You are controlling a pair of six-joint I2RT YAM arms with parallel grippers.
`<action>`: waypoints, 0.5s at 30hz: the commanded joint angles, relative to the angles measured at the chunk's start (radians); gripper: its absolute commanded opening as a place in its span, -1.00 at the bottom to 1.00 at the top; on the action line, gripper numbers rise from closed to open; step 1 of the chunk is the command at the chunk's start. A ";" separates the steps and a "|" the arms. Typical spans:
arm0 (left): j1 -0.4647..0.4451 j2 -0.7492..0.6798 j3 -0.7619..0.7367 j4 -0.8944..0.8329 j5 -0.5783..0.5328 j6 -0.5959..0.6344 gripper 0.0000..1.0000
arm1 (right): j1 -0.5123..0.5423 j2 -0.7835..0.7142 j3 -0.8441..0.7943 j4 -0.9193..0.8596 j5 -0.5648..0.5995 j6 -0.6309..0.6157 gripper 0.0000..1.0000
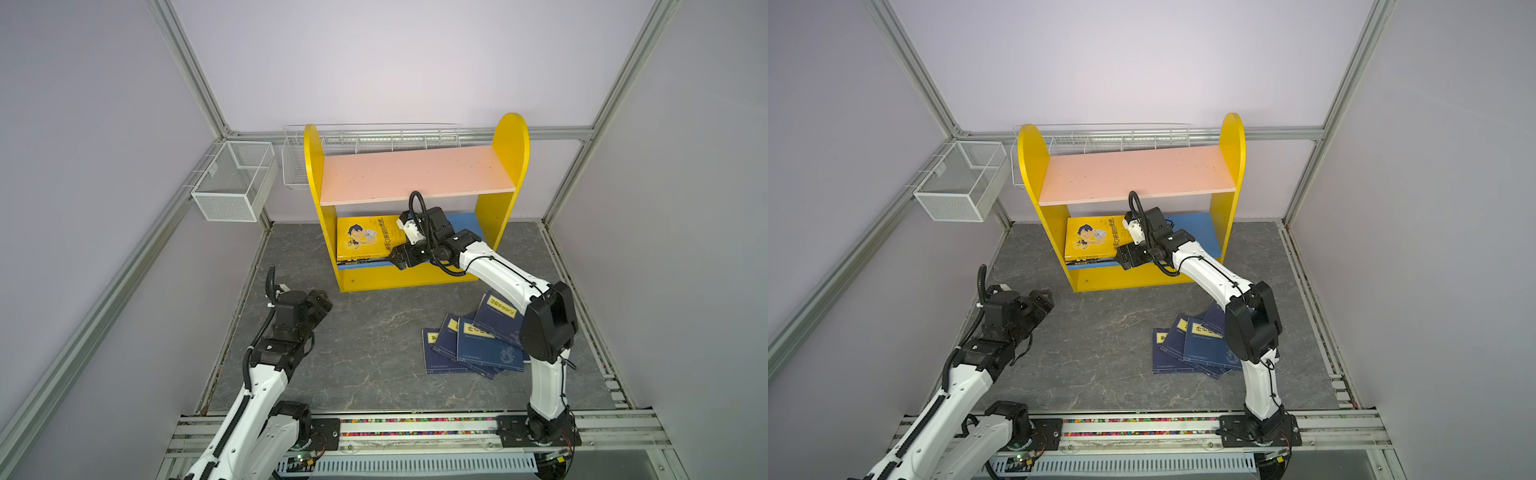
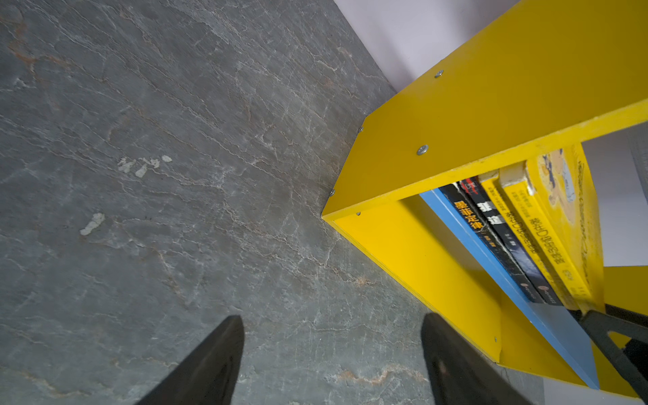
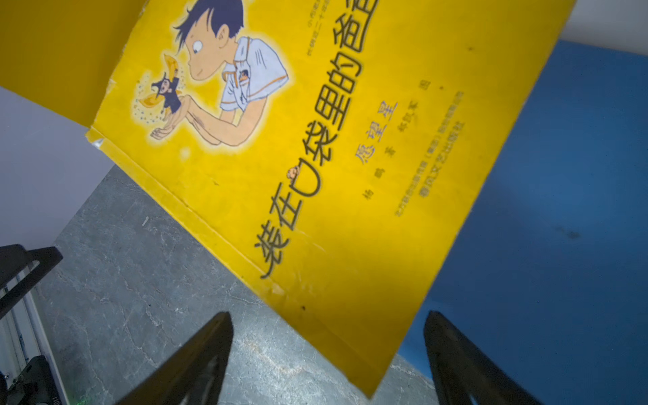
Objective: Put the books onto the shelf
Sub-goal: 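Lay the yellow book flat on the first yellow book with the right gripper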
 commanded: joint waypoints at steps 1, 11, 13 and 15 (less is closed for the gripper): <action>0.000 0.003 0.004 -0.013 0.000 -0.001 0.60 | -0.004 0.054 0.057 -0.039 0.020 -0.062 0.70; 0.000 0.020 0.018 -0.027 -0.004 0.001 0.60 | -0.001 0.148 0.181 -0.095 0.018 -0.105 0.59; 0.000 0.024 0.017 -0.025 -0.002 0.001 0.61 | 0.002 0.154 0.193 -0.095 0.014 -0.109 0.58; 0.000 0.025 0.016 -0.025 -0.003 0.001 0.61 | 0.006 0.163 0.202 -0.096 0.007 -0.112 0.58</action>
